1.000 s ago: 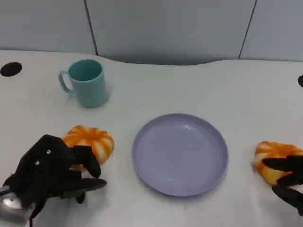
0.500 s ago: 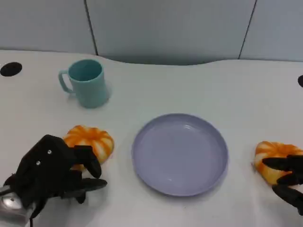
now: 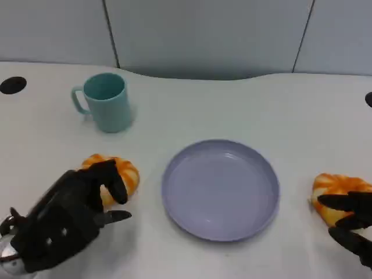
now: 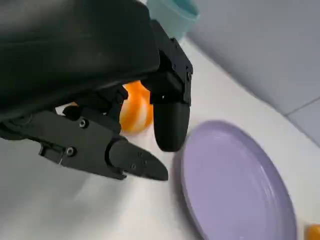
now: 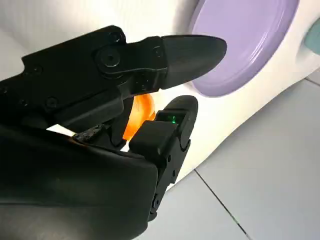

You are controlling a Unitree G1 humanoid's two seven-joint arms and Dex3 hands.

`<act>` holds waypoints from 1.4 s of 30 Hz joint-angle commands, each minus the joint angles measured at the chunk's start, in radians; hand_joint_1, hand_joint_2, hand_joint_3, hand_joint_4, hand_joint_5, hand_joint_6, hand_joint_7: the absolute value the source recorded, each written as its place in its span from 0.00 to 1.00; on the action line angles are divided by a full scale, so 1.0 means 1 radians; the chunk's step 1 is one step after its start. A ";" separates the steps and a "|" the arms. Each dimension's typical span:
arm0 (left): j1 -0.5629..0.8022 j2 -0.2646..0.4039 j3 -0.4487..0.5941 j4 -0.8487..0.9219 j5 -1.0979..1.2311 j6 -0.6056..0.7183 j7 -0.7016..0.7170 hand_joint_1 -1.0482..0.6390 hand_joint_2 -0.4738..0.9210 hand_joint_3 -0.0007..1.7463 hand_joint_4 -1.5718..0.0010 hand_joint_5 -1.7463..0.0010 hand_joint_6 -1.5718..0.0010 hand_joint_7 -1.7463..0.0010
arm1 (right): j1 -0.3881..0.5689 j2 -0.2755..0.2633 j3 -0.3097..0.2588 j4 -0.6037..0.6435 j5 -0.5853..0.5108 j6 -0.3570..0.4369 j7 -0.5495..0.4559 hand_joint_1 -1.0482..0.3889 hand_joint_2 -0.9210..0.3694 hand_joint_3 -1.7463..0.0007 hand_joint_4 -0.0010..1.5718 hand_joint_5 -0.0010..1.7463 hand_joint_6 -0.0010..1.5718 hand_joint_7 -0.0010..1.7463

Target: Grasp the bread from the table and place it into the plate.

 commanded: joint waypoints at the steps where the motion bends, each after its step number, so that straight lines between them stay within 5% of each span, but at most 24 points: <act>1: 0.002 0.064 -0.019 0.000 0.140 -0.074 0.109 0.32 1.00 0.02 0.66 0.00 0.81 0.00 | 0.007 0.002 0.004 -0.034 -0.005 0.042 0.003 0.55 0.00 0.80 0.42 0.35 0.52 0.00; 2: -0.005 0.108 -0.028 -0.053 0.196 -0.054 0.085 0.31 1.00 0.02 0.71 0.04 0.83 0.07 | 0.004 0.005 0.007 -0.031 -0.006 0.037 -0.001 0.55 0.00 0.80 0.42 0.36 0.52 0.00; 5: -0.025 0.216 -0.048 -0.235 0.334 0.081 -0.069 0.30 0.98 0.01 0.93 0.38 0.82 0.73 | -0.002 0.012 0.017 -0.030 -0.014 0.036 -0.009 0.56 0.00 0.80 0.43 0.37 0.52 0.00; 8: -0.037 0.257 -0.067 -0.337 0.424 0.181 -0.164 0.29 0.93 0.00 0.99 0.54 0.83 0.95 | -0.002 0.015 0.021 -0.037 -0.022 0.044 -0.011 0.56 0.00 0.80 0.42 0.37 0.52 0.00; 17: -0.122 0.282 -0.125 -0.417 0.567 0.294 -0.270 0.35 0.87 0.00 1.00 0.80 0.88 0.99 | -0.009 0.027 0.031 -0.044 -0.032 0.060 -0.011 0.56 0.00 0.80 0.41 0.38 0.52 0.00; 28: -0.245 0.218 -0.209 -0.287 0.583 0.385 -0.338 0.34 0.85 0.00 1.00 0.87 0.90 1.00 | -0.008 0.027 0.033 -0.074 -0.034 0.104 -0.003 0.56 0.00 0.80 0.41 0.37 0.52 0.00; 42: -0.528 0.056 -0.411 0.350 0.625 0.414 -0.197 0.35 0.86 0.00 0.99 0.88 0.88 0.99 | 0.010 0.021 0.025 -0.099 -0.031 0.110 0.001 0.55 0.00 0.80 0.41 0.35 0.51 0.00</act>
